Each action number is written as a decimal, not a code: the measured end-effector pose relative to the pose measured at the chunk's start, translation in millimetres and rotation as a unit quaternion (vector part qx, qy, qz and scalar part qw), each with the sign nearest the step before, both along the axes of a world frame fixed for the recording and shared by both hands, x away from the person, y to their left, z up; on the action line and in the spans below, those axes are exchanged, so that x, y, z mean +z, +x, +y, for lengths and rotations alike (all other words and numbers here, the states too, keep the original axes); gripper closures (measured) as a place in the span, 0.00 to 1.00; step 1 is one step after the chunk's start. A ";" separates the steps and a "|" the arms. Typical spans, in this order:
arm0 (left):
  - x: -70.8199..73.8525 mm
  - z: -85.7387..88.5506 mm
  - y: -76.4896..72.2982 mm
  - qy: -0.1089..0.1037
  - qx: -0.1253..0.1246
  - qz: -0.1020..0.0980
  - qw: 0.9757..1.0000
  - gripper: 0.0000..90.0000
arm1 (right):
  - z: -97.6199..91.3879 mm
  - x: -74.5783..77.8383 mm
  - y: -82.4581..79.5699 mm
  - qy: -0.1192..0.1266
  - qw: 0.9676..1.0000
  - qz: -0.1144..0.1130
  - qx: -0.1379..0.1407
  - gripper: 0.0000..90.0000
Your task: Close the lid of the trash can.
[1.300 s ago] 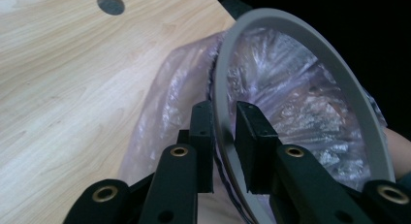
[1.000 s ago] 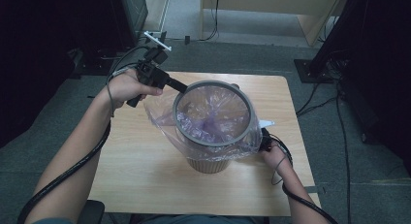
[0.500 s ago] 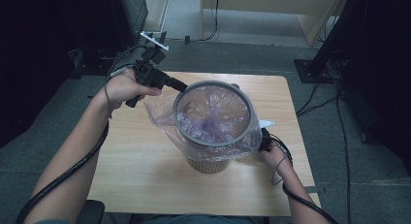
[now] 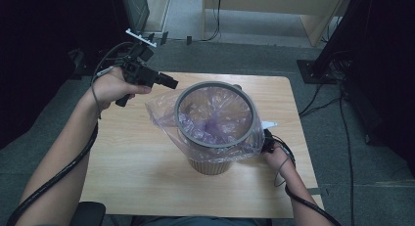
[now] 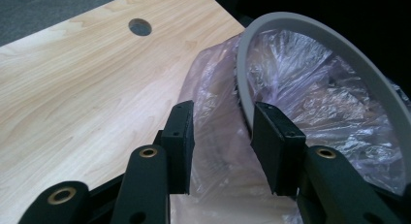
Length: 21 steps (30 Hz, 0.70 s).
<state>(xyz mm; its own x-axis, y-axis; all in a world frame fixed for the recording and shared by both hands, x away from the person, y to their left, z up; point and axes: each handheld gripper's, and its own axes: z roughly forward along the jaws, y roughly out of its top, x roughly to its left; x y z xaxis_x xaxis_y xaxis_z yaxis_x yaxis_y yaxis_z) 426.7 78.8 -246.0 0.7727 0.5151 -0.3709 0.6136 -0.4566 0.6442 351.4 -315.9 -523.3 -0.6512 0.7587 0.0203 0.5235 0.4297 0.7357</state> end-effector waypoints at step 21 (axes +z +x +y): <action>-11.8 35.5 2.5 0.013 0.044 -0.037 0.998 0.60 | 0.1 0.0 -0.1 0.000 1.000 0.000 0.000 0.15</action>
<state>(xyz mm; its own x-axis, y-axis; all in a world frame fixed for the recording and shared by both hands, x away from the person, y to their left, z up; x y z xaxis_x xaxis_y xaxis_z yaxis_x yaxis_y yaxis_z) 429.2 114.3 -257.8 0.7486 0.5913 -0.2998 0.6031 -0.4196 0.6784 351.3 -315.8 -523.3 -0.6507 0.7591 0.0202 0.5236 0.4292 0.7359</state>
